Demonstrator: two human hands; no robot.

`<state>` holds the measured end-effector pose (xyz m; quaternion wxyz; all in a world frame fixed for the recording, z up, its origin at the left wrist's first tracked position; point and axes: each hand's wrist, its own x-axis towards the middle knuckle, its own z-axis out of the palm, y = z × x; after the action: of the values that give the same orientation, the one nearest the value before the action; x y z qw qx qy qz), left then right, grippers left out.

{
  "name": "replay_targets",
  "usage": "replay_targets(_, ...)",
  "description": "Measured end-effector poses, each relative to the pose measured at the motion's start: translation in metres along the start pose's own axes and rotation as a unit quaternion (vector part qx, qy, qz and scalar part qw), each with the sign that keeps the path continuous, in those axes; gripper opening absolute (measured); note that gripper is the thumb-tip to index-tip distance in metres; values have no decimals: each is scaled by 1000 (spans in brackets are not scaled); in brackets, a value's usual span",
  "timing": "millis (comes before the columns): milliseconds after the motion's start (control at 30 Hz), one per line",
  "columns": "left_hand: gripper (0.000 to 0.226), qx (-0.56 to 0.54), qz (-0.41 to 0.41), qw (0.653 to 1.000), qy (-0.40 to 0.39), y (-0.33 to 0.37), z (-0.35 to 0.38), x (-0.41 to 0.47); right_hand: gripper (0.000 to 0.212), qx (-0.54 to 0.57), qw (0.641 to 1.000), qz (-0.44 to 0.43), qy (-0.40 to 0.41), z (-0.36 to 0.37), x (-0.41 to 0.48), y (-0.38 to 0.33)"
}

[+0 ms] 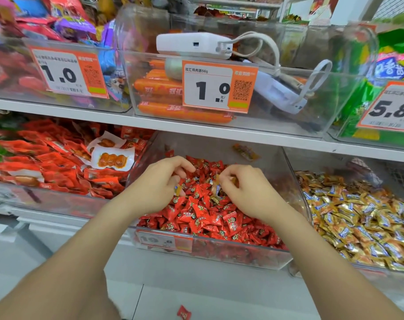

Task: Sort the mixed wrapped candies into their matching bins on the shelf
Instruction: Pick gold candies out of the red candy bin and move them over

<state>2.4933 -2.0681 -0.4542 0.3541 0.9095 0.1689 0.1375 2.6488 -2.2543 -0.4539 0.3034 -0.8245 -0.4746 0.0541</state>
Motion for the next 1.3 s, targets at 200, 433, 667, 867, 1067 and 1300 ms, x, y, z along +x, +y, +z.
replay_targets(200, 29, -11, -12, 999, 44, -2, -3, 5, 38, 36, 996, 63, 48, 3, 10, 2)
replay_targets(433, 12, 141, -23, 989, -23, -3, 5, 7, 33, -58, 993, 66, -80, 16, 25, 7)
replay_targets(667, 42, 167, -56, 974, -143, -7, 8, 16, 2, -27, 998, 56, -29, 8, 29, 8)
replay_targets(867, 31, 156, -54, 979, -121, -5, 24, 29, 28, -93, 991, 83, -52, 8, 27, 9)
replay_targets(1067, 49, 144, -48, 984, -95, -6, 17, 26, 25, -105, 979, 83, -157, 10, 20, 10)
replay_targets(1300, 19, 115, -71, 991, -23, -9, 11, 18, 21, 14, 989, 118, -90, -15, 13, 3)
